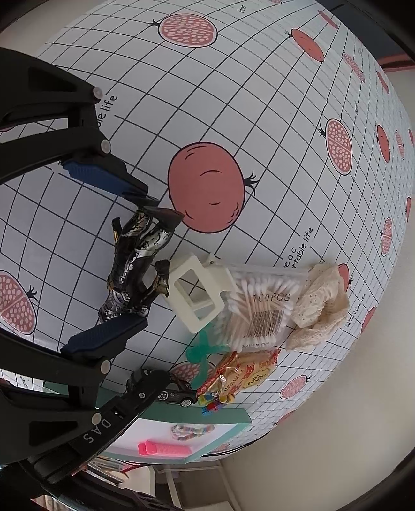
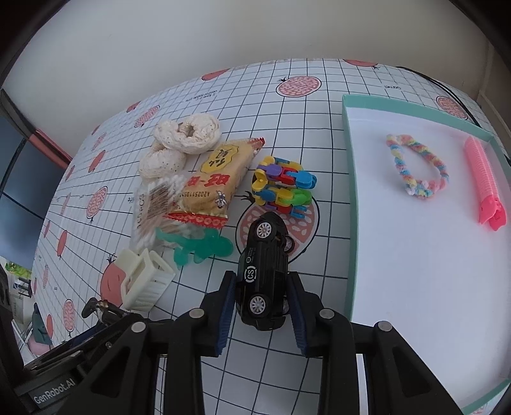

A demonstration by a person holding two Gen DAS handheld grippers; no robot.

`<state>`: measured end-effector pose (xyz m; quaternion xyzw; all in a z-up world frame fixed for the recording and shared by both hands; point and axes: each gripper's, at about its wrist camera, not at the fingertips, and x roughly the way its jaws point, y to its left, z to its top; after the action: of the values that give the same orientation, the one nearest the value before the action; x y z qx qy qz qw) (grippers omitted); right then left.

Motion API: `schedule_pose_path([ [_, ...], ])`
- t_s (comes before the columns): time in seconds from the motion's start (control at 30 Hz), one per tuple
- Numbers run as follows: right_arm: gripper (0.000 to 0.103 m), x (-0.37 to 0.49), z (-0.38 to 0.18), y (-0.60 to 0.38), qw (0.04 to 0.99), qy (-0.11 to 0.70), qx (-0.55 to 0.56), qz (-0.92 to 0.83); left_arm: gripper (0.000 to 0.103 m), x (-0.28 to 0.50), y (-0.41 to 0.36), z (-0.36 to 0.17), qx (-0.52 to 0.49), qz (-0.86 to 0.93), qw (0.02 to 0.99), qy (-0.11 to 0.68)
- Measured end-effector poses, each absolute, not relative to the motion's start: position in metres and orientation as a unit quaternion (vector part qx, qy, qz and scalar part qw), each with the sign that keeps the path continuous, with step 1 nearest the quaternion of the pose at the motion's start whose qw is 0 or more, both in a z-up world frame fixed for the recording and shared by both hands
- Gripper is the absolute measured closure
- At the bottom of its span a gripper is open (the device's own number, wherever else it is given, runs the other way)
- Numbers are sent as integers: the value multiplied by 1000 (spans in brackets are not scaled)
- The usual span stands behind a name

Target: Organize objects

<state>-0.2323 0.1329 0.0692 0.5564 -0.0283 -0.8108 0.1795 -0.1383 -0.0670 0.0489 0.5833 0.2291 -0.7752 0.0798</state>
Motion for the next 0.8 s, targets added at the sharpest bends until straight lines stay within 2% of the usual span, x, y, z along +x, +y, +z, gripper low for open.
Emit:
schedule_pose_path([
  [0.6,69,-223,99,135,193,-31,530,-825,28,-111,-73,83,553,-795,68,240],
  [0.8,69,-222,106,150,186,-34,523,-831,28,-127,-56,82,549,-800,62,236],
])
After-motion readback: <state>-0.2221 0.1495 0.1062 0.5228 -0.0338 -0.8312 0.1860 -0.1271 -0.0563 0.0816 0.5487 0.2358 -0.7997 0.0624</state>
